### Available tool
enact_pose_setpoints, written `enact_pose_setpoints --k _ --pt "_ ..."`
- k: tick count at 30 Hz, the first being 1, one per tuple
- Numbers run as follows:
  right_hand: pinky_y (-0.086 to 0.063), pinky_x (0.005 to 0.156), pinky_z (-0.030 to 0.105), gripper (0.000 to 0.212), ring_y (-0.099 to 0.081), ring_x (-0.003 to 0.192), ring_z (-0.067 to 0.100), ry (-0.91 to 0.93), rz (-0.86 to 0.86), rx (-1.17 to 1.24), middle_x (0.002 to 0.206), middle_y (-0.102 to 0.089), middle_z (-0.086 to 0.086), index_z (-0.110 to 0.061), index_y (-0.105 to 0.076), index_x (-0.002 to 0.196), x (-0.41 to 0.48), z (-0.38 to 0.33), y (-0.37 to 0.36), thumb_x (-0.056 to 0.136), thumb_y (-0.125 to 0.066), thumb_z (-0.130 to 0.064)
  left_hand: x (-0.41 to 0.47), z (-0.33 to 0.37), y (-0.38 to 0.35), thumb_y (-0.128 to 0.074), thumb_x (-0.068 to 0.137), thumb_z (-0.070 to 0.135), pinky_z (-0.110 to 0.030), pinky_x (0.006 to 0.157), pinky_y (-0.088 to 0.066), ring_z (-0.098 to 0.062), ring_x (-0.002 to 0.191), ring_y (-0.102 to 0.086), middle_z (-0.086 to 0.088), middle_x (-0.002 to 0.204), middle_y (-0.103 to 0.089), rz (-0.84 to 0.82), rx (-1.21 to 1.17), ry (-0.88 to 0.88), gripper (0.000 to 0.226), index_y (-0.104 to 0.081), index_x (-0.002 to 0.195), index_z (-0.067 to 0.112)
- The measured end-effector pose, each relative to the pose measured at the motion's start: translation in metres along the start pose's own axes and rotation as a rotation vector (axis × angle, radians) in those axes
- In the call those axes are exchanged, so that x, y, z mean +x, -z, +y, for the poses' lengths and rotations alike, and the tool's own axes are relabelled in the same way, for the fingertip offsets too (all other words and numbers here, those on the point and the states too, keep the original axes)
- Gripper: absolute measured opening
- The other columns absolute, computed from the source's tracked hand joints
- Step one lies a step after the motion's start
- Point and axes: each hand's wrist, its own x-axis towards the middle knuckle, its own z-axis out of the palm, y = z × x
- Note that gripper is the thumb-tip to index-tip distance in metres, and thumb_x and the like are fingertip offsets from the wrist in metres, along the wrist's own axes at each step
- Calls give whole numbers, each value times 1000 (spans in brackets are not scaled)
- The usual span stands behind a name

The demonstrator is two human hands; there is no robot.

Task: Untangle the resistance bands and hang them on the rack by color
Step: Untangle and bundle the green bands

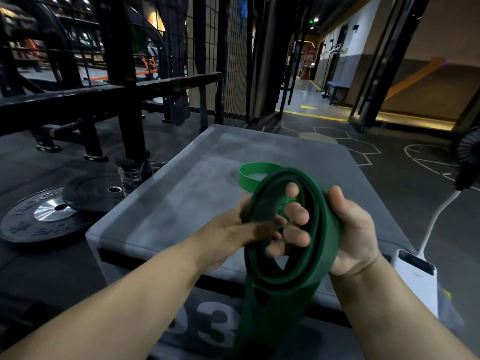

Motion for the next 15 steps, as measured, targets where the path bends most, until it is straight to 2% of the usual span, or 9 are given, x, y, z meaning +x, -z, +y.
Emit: enact_pose_setpoints --k 2,4,6,8,10,12,14,15 --pt "-43 92 47 41 -62 87 24 13 6 6 107 -58 17 5 -40 130 1 -1 -4 99 -49 -22 -1 0 -5 -39 93 -11 -14 69 -52 -1 74 -68 13 79 -71 -1 90 25 32 -46 113 13" --pt "-45 89 41 49 -60 86 22 22 7 -16 109 -55 18 7 -35 133 1 -1 -4 92 -56 -9 -1 -2 -5 -41 97 -4 -15 65 -52 -2 70 -69 8 73 -72 62 78 58 21 -54 108 7" --pt "-44 94 43 56 -60 96 24 22 -19 -78 114 -55 19 9 -35 134 -1 0 -2 84 -60 2 1 -1 -3 -42 99 5 -17 55 -50 -6 57 -64 3 65 -68 230 3 89 26 -65 90 8" --pt "-43 102 50 50 -58 113 34 24 -34 -184 122 -58 19 7 -44 133 -3 1 1 86 -60 2 3 -2 1 -49 94 12 -17 46 -43 -7 45 -53 5 51 -57 335 -42 71 35 -72 67 15" --pt "-36 105 59 52 -52 122 44 45 -50 -198 129 -58 19 1 -40 142 -4 2 3 92 -55 -1 2 1 0 -61 88 22 -17 46 -35 -4 41 -44 11 44 -47 313 -49 58 33 -73 57 24" --pt "-30 106 64 60 -51 121 50 62 -63 -149 131 -57 21 -12 -27 152 -2 2 2 97 -51 -7 2 -4 5 -59 90 30 -11 46 -35 2 40 -43 14 43 -47 233 -82 79 38 -72 55 31" --pt "-28 105 66 62 -54 115 48 80 -64 -112 130 -56 23 -24 -19 154 0 -1 1 100 -48 -15 1 -11 10 -65 83 53 -8 53 -40 5 47 -48 19 51 -52 48 -119 61 28 -73 66 33" --pt "-29 104 65 62 -56 111 46 93 -61 -92 128 -56 23 -28 -16 154 0 -3 1 101 -47 -18 0 -16 15 -64 73 67 -8 63 -44 7 57 -51 20 60 -56 -24 -88 63 35 -73 76 33"
